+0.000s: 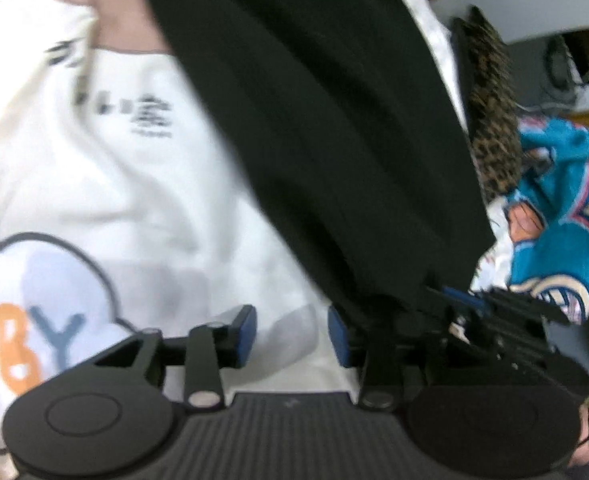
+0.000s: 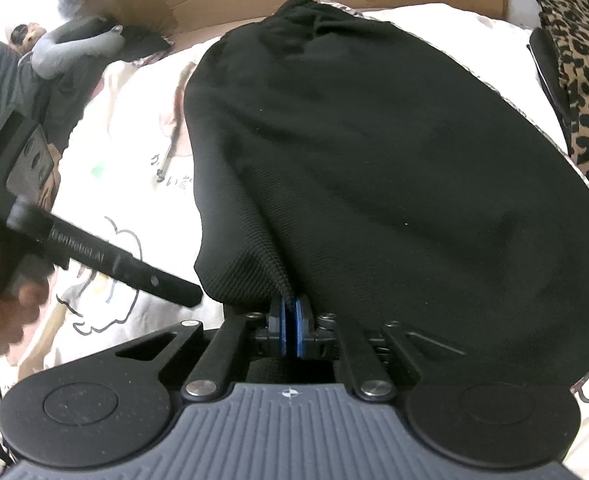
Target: Fold clothes
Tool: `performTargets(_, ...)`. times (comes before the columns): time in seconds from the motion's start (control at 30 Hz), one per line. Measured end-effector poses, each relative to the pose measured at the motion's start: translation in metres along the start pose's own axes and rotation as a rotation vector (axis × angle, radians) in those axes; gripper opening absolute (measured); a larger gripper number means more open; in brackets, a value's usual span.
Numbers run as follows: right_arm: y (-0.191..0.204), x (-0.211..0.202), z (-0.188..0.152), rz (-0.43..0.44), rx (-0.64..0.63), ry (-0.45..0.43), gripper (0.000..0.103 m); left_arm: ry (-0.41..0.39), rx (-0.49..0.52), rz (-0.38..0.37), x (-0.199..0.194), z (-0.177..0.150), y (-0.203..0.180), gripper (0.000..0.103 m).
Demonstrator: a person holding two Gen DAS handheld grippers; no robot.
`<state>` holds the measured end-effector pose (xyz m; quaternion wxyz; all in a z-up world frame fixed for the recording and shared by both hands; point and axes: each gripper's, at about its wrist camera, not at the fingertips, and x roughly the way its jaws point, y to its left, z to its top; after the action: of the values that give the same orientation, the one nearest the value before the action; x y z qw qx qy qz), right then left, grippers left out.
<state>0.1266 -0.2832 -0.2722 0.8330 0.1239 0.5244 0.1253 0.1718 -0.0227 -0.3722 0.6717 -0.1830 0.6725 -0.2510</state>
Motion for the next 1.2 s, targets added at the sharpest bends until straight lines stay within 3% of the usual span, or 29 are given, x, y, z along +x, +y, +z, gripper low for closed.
performTargets(0.17, -0.002, 0.000, 0.001, 0.017, 0.013, 0.004, 0.003, -0.073, 0.076, 0.005, 0.001, -0.003, -0.016, 0.052)
performTargets(0.27, -0.003, 0.000, 0.002, 0.025, 0.019, 0.003, 0.004, -0.109, 0.108, 0.013, 0.000, -0.003, -0.020, 0.047)
performTargets(0.33, -0.004, -0.001, 0.002, 0.033, 0.027, 0.005, 0.004, -0.122, 0.119, 0.005, -0.003, -0.002, -0.022, 0.037)
performTargets(0.5, -0.004, -0.002, 0.003, 0.075, 0.045, 0.011, 0.006, -0.161, 0.146, -0.005, -0.007, -0.003, -0.026, 0.036)
performTargets(0.57, -0.003, -0.003, 0.003, 0.091, 0.047, 0.014, 0.015, -0.168, 0.150, -0.007, -0.008, -0.004, -0.024, 0.027)
performTargets(0.6, -0.003, -0.004, 0.003, 0.101, 0.047, 0.011, 0.023, -0.168, 0.144, -0.015, -0.008, -0.004, -0.022, 0.012)
performTargets(0.63, -0.002, -0.005, 0.003, 0.111, 0.046, 0.009, 0.031, -0.167, 0.137, -0.022, -0.008, -0.004, -0.019, 0.005)
performTargets(0.77, -0.003, -0.013, 0.003, 0.153, 0.052, -0.011, 0.043, -0.182, 0.105, -0.068, -0.017, -0.007, -0.008, 0.004)
performTargets(0.97, -0.015, -0.014, -0.004, 0.135, 0.080, -0.004, 0.043, -0.203, 0.110, -0.065, -0.044, -0.019, 0.005, 0.003)
performTargets(1.2, -0.017, -0.012, -0.011, 0.123, 0.086, 0.015, 0.043, -0.211, 0.085, -0.047, -0.046, -0.021, 0.014, 0.003)
